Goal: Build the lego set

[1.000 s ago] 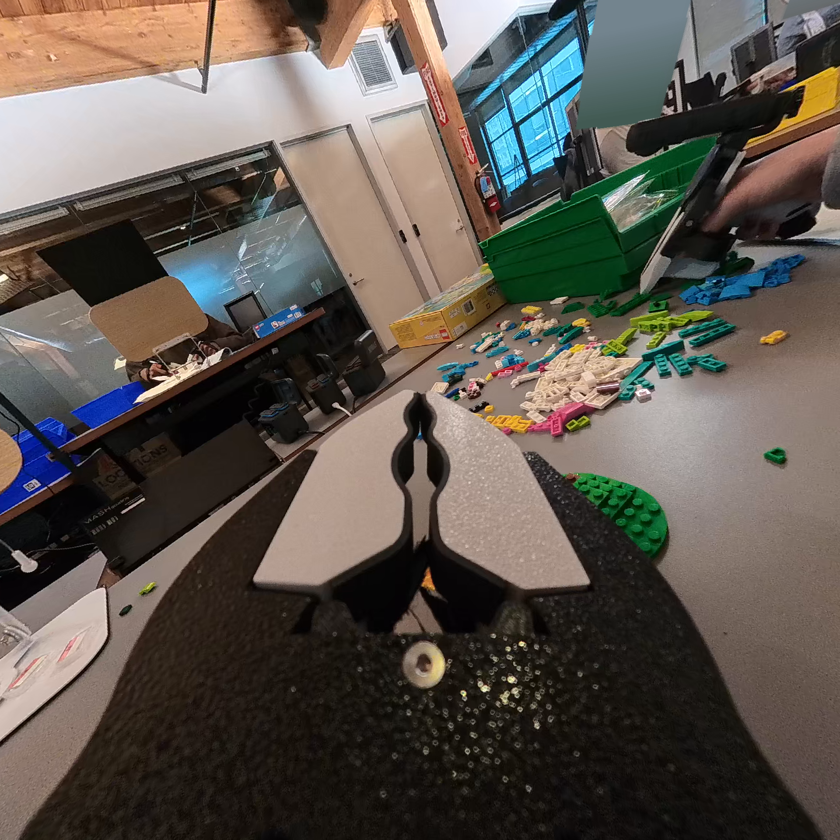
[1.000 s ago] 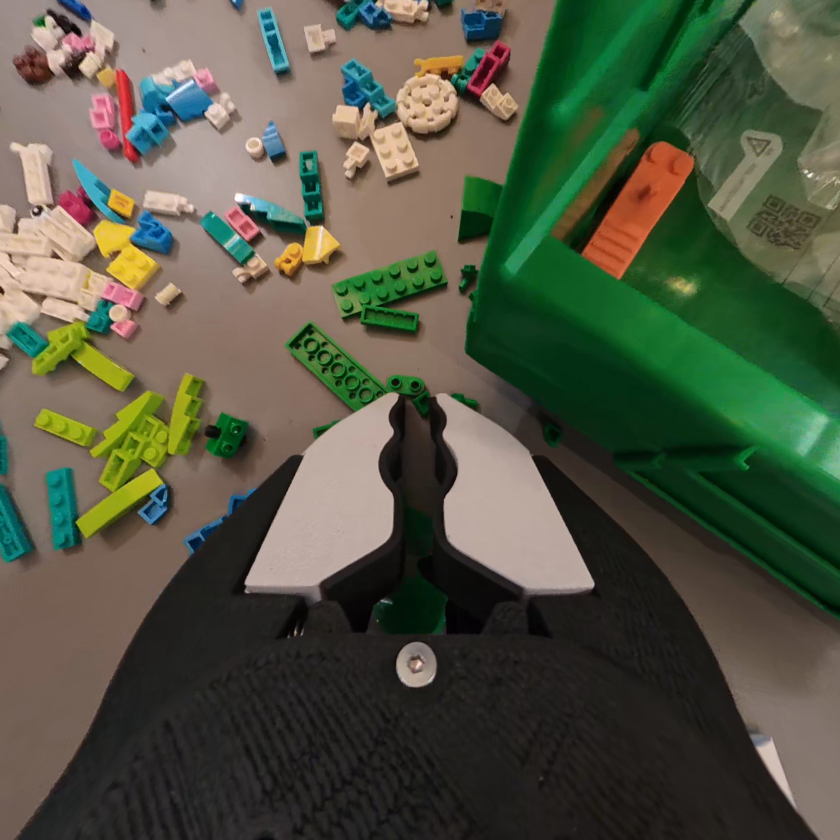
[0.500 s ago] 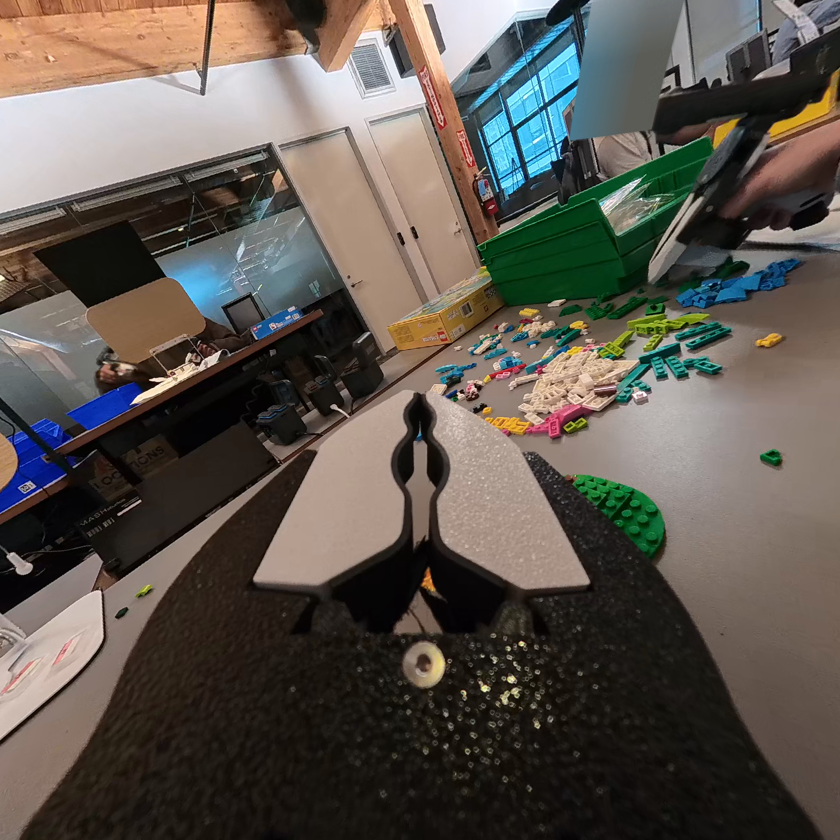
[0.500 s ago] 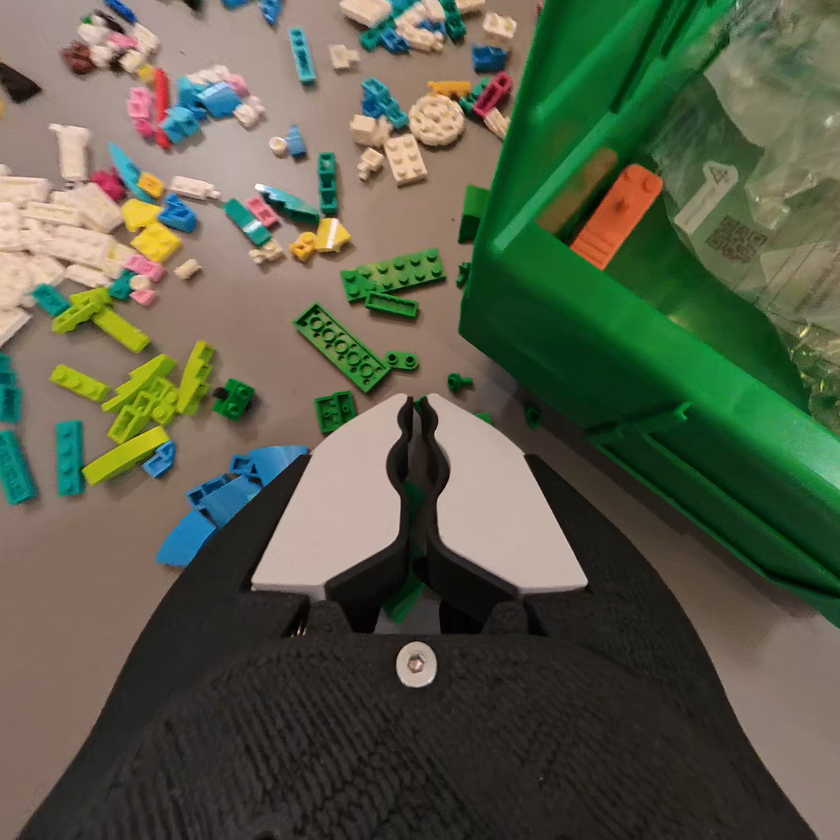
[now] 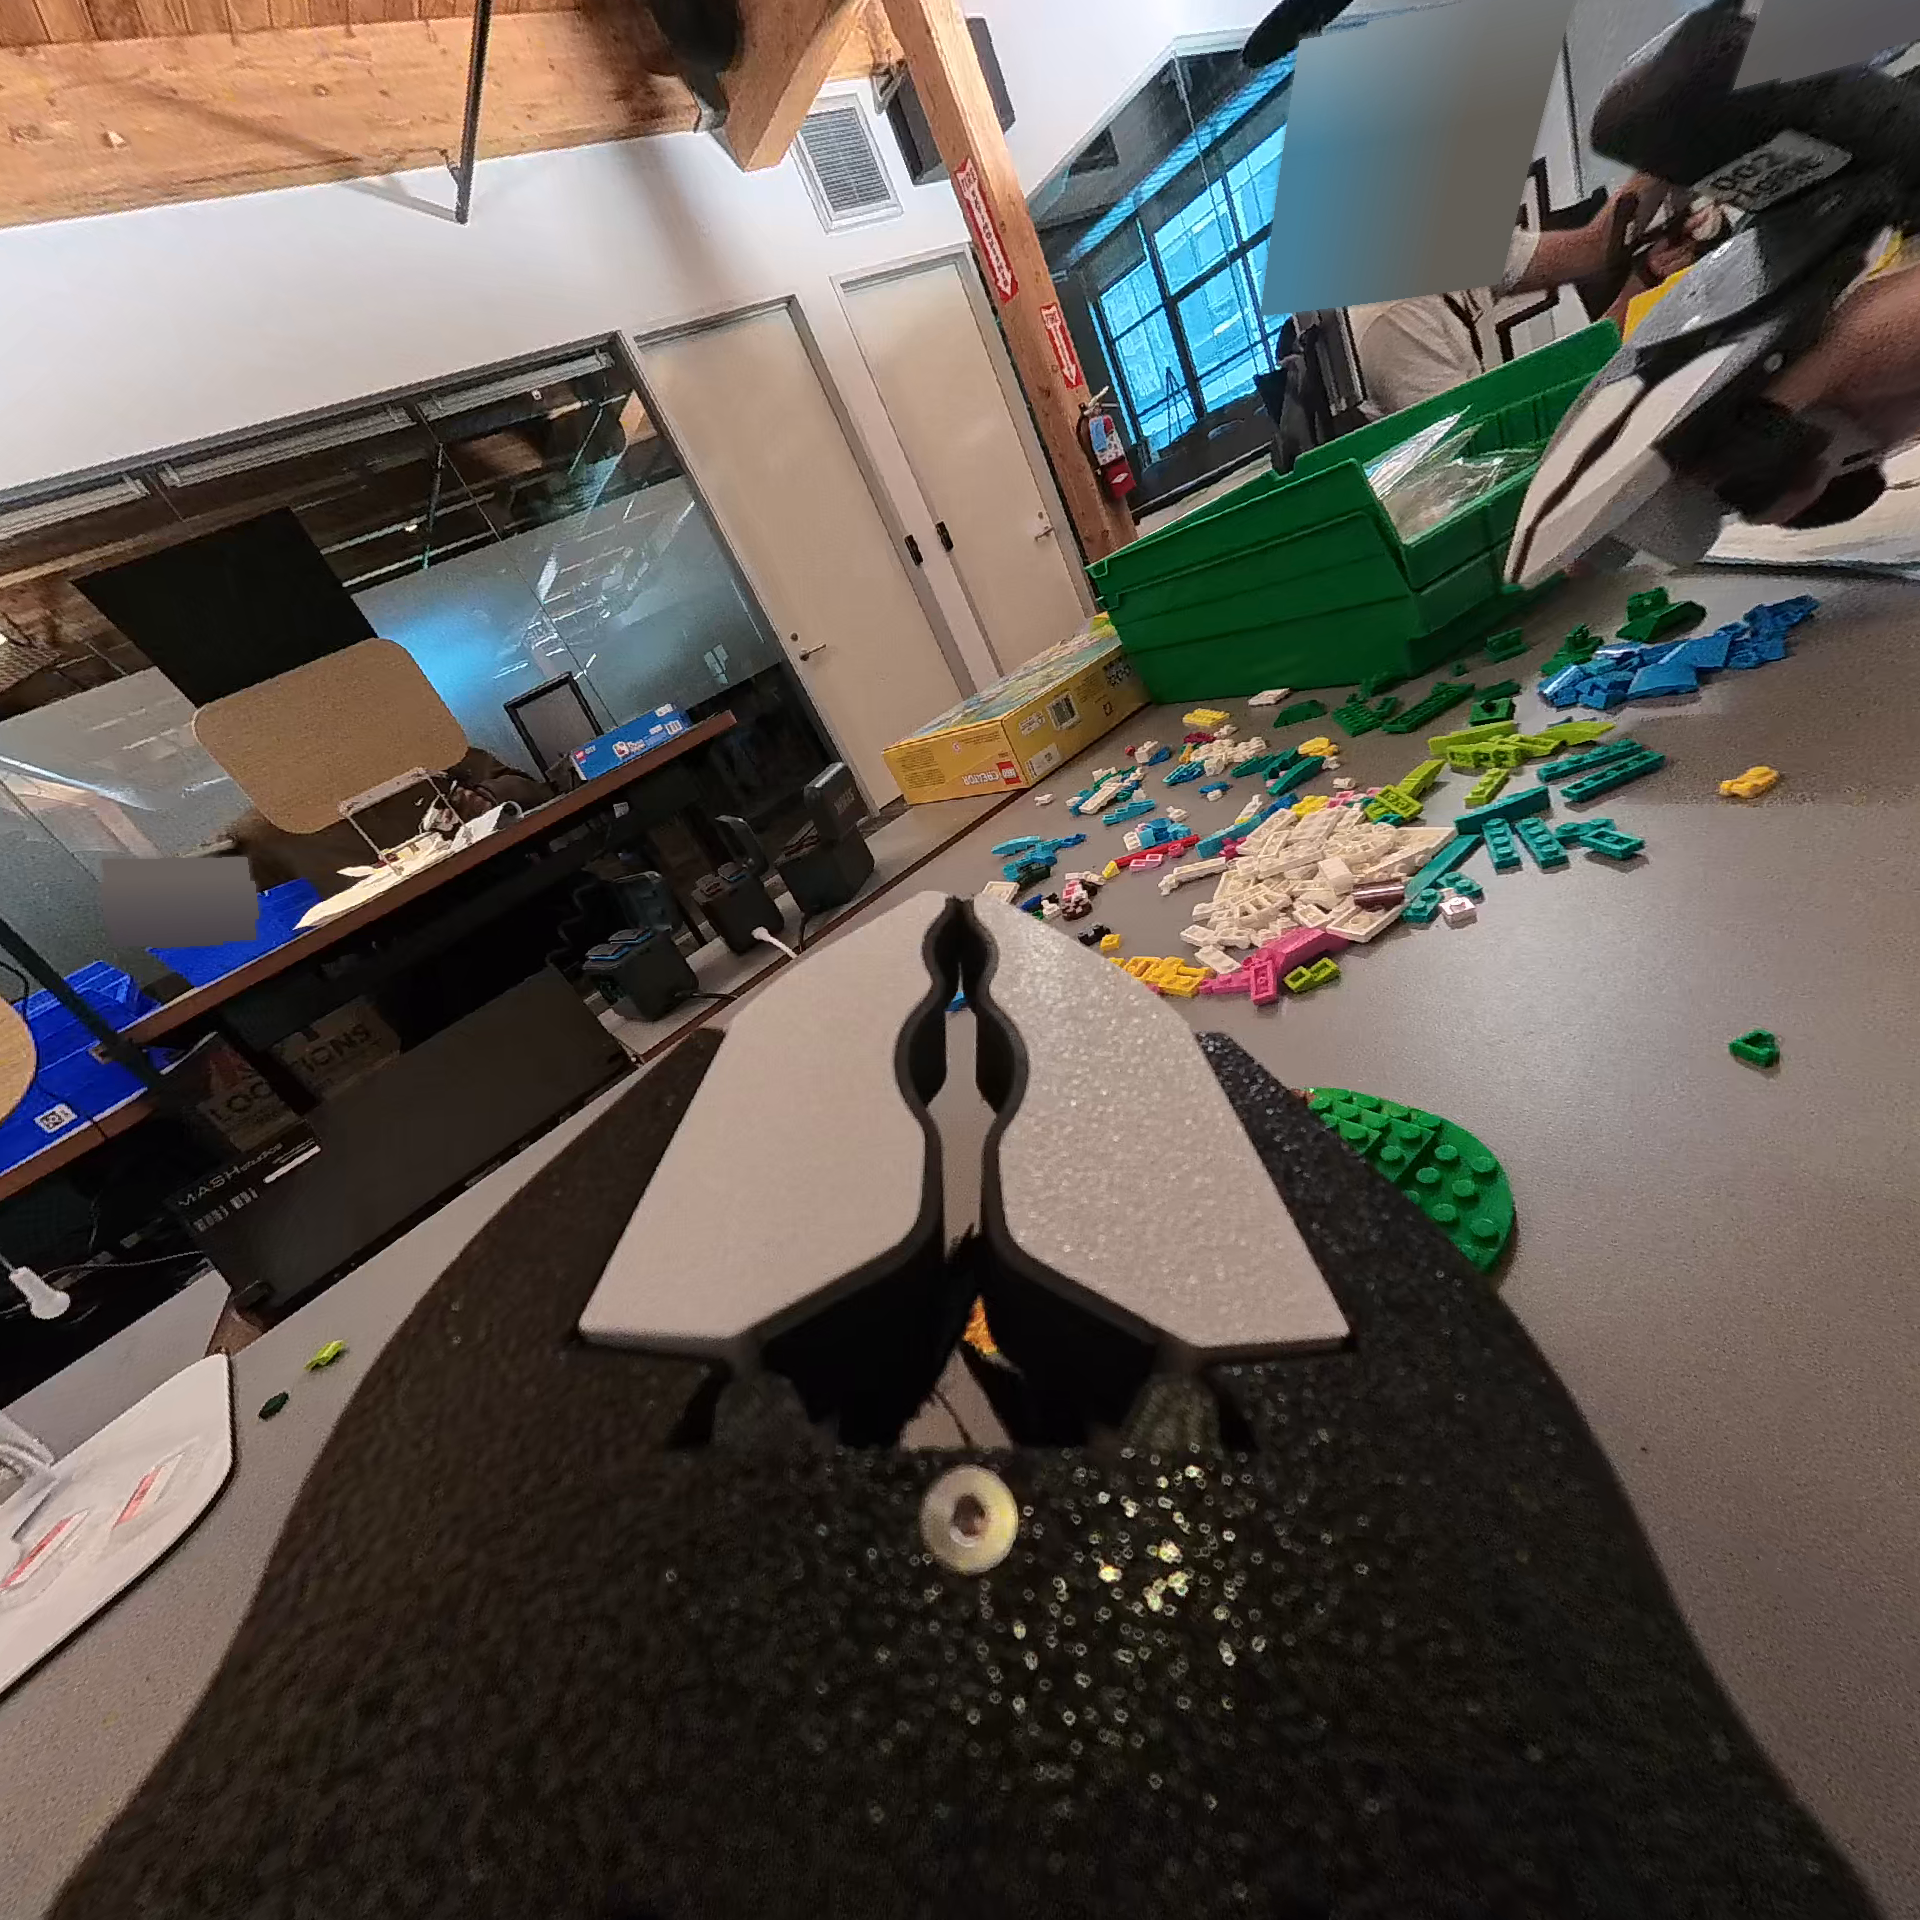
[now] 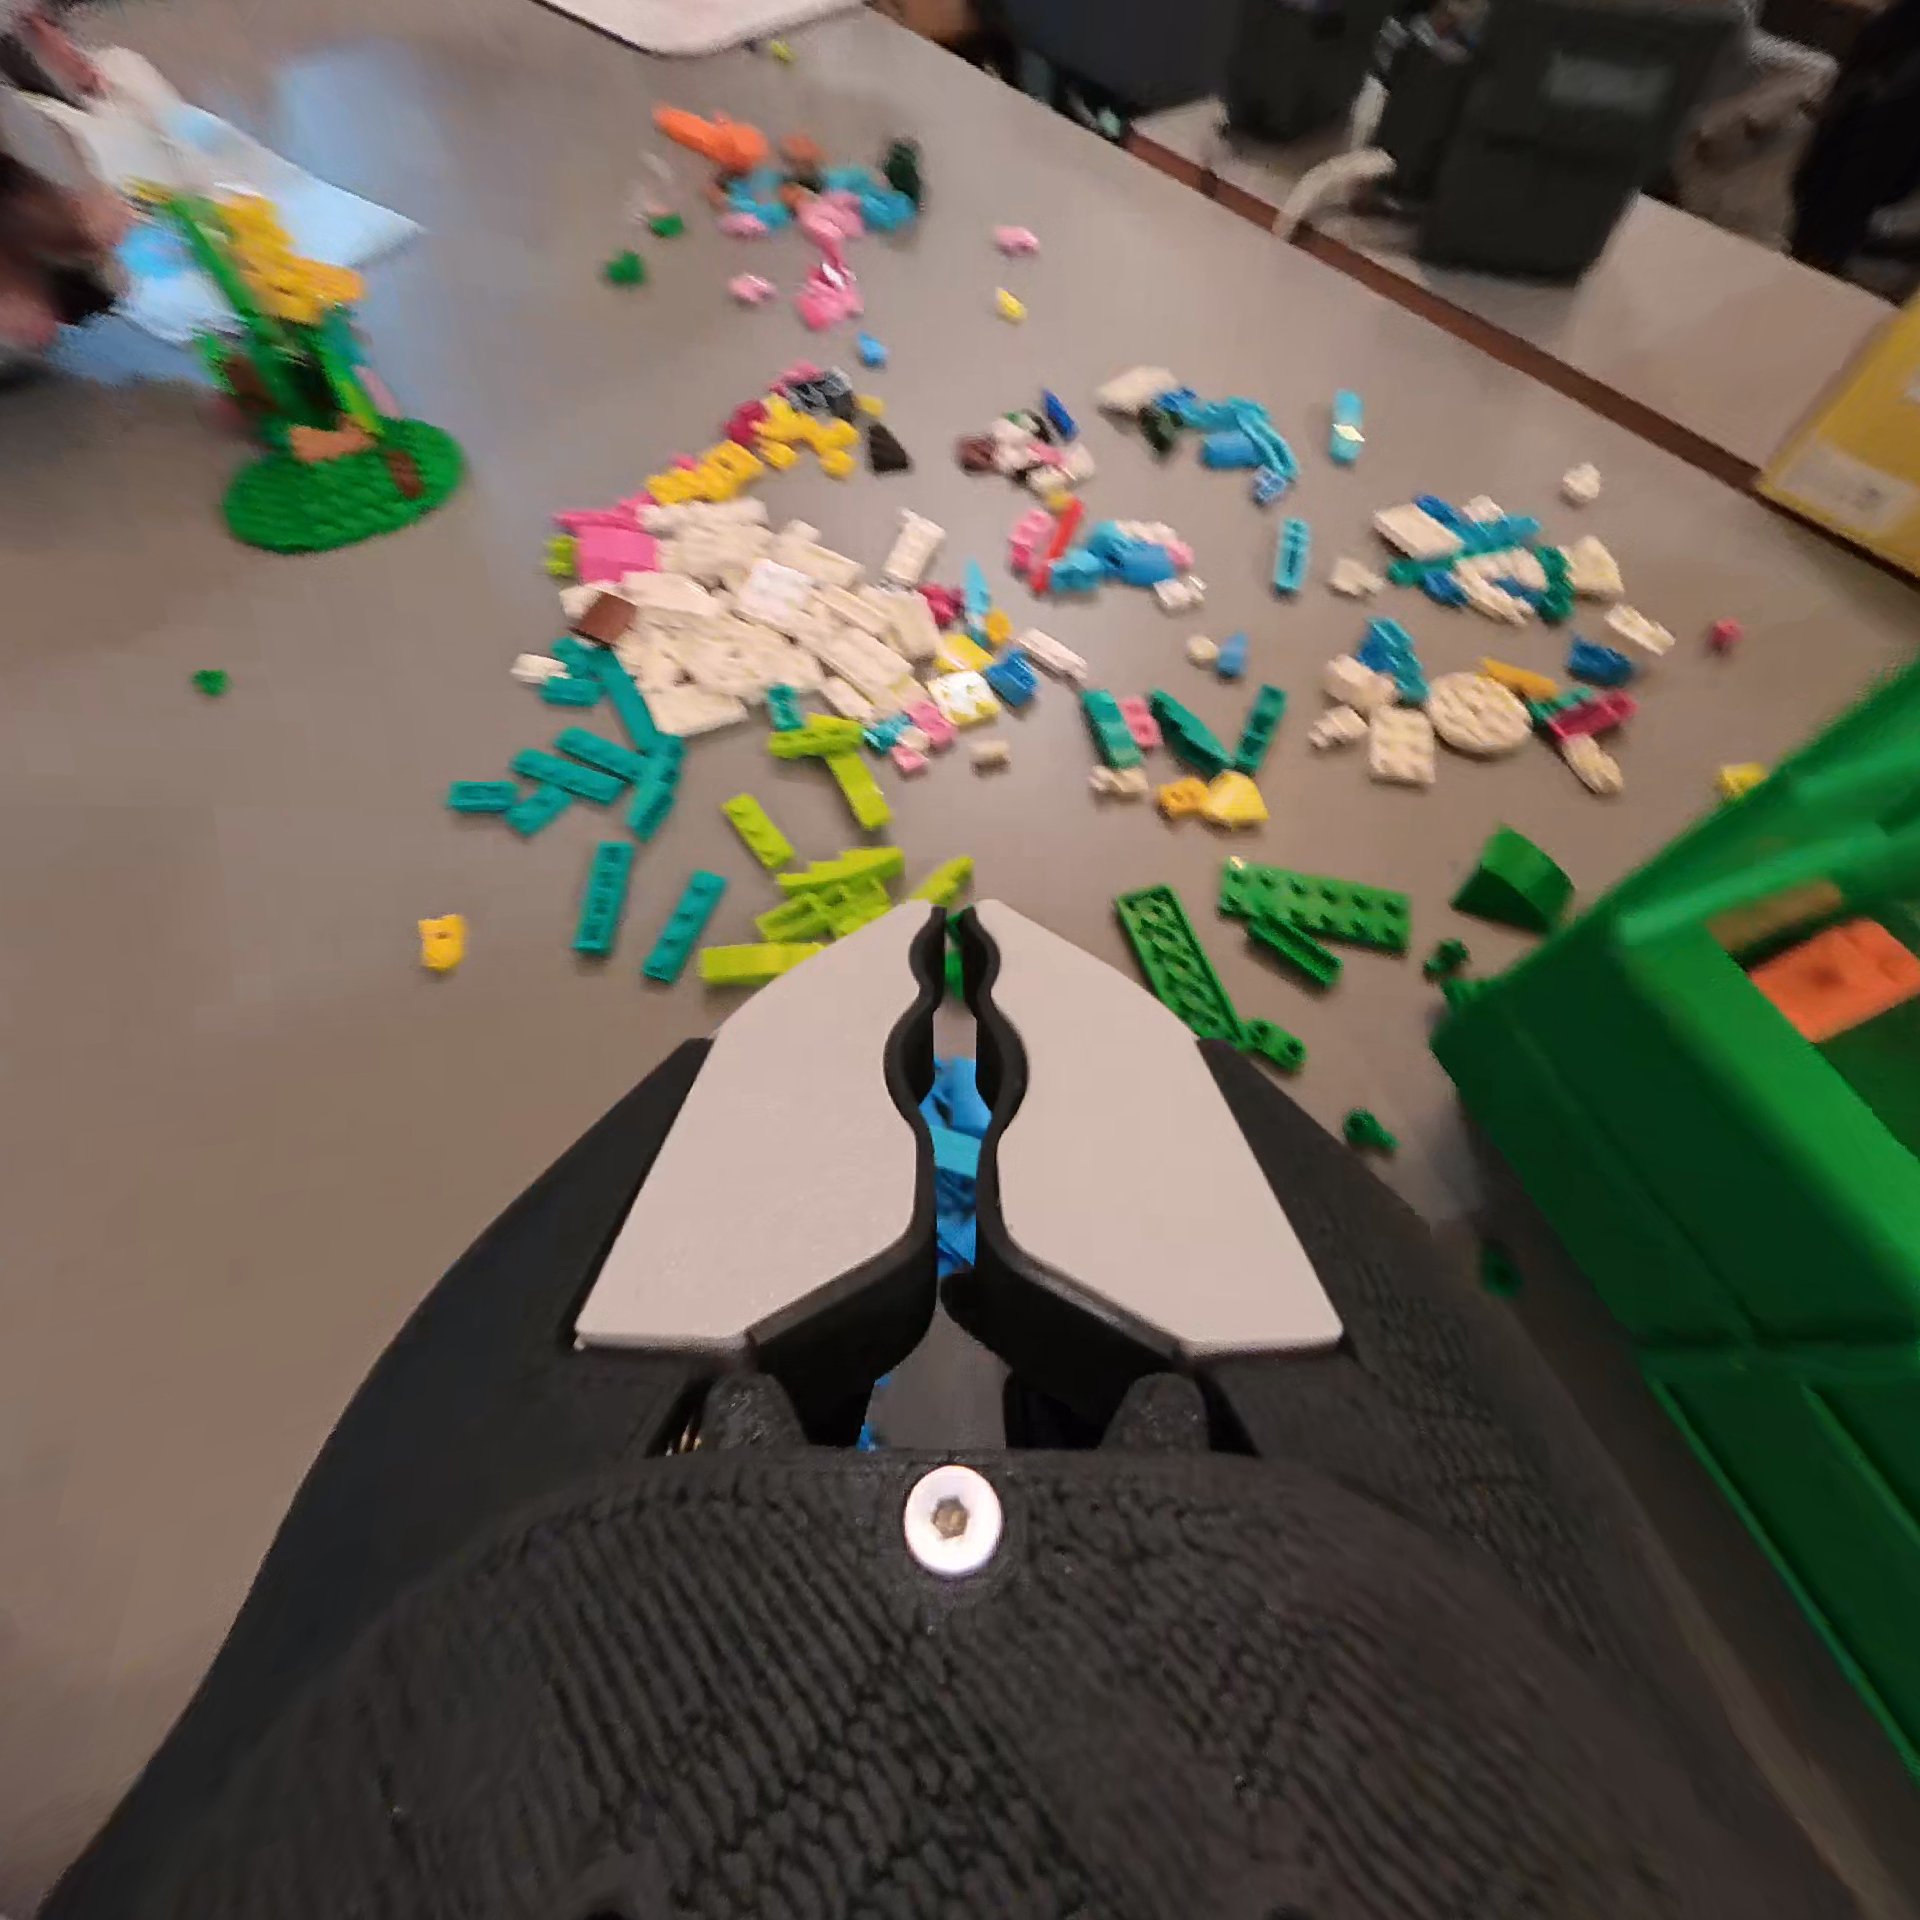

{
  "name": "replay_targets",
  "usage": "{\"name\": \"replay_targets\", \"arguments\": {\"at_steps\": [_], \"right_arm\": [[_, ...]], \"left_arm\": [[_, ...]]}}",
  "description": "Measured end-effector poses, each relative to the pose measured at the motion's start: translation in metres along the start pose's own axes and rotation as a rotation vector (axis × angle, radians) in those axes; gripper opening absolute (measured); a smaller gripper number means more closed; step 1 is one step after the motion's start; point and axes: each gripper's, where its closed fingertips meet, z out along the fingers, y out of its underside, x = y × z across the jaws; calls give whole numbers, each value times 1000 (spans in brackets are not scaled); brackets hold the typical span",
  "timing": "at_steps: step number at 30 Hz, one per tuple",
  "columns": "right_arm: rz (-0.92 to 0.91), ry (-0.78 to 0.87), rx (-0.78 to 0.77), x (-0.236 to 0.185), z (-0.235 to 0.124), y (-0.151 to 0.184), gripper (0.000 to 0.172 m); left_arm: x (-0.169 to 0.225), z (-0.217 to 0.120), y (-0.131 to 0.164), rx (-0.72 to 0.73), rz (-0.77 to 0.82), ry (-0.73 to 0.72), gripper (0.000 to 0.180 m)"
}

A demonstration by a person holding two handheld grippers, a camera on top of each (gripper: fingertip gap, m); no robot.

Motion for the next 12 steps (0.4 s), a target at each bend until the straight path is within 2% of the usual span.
{"name": "replay_targets", "arguments": {"at_steps": [3,6,12], "right_arm": [[-15,-109,57,-24,4,-18,1],[-80,-262,48,-68,20,-39,1],[-361,-452,-108,-175,93,-51,1]], "left_arm": [[0,1,0,-1,0,3,0],[2,1,0,-2,4,6,0],[1,1,-1,6,11,2,0]]}}
